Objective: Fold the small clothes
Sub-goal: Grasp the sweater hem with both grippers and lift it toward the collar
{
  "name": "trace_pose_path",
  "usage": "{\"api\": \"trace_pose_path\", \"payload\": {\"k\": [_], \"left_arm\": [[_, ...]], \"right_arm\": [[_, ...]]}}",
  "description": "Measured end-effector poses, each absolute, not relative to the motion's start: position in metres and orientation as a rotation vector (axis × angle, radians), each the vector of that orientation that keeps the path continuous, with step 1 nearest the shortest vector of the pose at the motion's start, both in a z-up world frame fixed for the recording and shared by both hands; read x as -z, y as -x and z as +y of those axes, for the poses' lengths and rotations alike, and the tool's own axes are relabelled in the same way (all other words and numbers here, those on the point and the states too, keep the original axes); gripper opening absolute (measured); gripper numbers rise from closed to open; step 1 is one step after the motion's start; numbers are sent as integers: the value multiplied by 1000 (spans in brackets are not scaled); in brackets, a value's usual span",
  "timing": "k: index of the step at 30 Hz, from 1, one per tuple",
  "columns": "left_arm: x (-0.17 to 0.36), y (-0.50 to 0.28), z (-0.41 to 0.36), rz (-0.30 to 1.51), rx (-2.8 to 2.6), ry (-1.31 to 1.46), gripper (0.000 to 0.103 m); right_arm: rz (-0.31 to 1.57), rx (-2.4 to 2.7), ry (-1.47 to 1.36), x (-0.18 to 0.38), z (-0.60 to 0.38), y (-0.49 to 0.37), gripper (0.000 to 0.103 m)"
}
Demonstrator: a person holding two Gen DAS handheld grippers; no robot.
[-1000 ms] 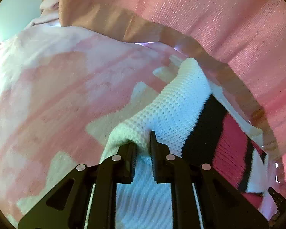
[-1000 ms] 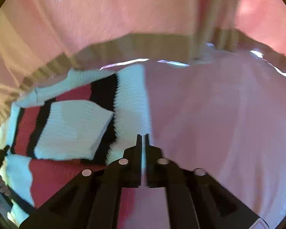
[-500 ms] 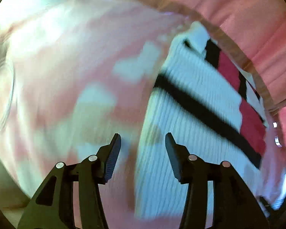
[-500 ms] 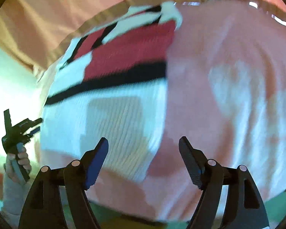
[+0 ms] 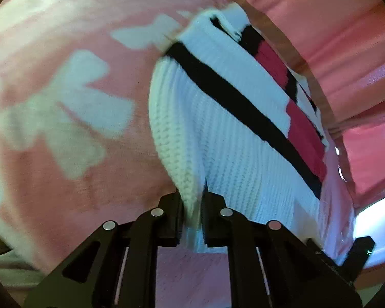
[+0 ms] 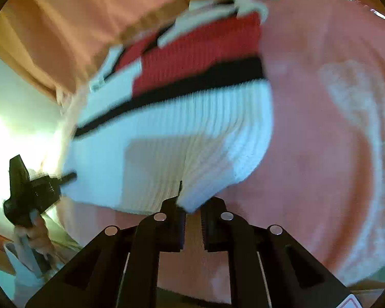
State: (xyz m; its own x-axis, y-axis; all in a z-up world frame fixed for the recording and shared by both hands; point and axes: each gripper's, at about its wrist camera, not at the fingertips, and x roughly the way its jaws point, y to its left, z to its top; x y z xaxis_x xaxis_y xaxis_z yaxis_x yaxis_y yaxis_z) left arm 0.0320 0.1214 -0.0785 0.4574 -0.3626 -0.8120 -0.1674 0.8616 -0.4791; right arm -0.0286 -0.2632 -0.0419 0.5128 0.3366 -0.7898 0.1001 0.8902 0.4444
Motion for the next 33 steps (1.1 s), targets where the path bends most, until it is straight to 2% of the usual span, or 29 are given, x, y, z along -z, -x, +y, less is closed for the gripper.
{"api": "trace_pose_path", "payload": {"k": [2,6,10,15,19,24,27,30,33], "left_arm": [[59,-16,124,1058,141,520,10],[21,46,114,1037,242,500,10],[4,122,104,1032,238,390,10],[21,204,118,1111,246,404,10],[-16,238,123,1025,256,368,10],[-95,172,108,821,356,298,10],[-118,89,90,744,337,236,10],[-104,8,70,784,285,217,10],[-61,-71,54,876,214,190,10]], "right_arm": [[953,-145,-443,11,-273,52,8],[913,-126,-387,-26,-283,110,8],[954,-115,-375,-31,-288,182,7],[1014,-98,-390,-26,-282,263,8],[937,-120,-417,-67,-284,292,7],[684,-187,-322,-141,-306,224,7],[647,-184,-327,-146,-323,140,7],[710,-136,-345,-120,-334,51,7],[801,-98,-398,-83,-344,-22,7]]}}
